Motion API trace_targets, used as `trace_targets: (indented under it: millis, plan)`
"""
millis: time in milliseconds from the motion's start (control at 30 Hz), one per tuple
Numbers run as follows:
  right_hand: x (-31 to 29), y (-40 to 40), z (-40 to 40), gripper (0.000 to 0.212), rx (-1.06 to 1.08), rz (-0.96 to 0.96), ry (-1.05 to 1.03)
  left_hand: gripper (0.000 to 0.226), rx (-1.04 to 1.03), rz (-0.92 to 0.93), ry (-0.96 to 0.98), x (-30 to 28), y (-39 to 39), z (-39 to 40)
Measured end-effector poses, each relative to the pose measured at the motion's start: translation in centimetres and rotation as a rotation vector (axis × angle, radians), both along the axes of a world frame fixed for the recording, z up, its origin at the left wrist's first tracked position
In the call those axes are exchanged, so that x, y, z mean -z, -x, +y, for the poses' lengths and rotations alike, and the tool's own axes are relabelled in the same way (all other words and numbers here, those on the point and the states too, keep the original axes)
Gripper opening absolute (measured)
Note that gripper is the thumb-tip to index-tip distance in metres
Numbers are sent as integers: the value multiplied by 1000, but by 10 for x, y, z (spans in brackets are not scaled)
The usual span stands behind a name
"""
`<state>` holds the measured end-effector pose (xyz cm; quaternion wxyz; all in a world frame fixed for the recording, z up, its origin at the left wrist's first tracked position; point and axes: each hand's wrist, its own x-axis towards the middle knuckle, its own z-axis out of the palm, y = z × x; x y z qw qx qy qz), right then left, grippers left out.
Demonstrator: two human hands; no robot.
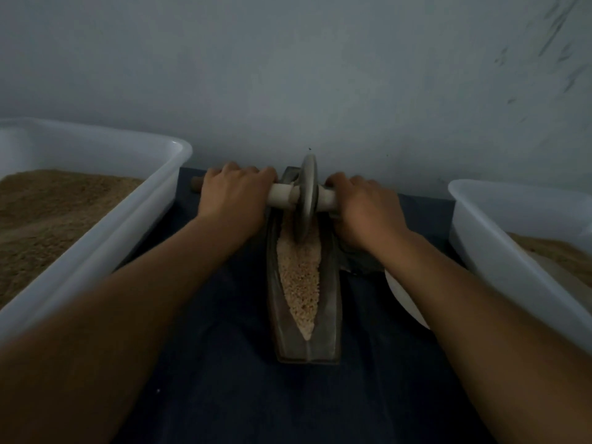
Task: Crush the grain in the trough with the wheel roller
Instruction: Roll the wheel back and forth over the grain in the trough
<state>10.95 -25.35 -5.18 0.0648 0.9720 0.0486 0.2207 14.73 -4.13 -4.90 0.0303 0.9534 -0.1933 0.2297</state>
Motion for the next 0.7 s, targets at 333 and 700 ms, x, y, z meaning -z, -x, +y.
trace_targets:
  millis: [333,700]
  plan:
    - [1,10,6,14,-40,-91,54,27,-28,-31,24,14,21,9]
    - [23,96,4,42,-133,-141,-44,27,23,-92,-18,6,90,19]
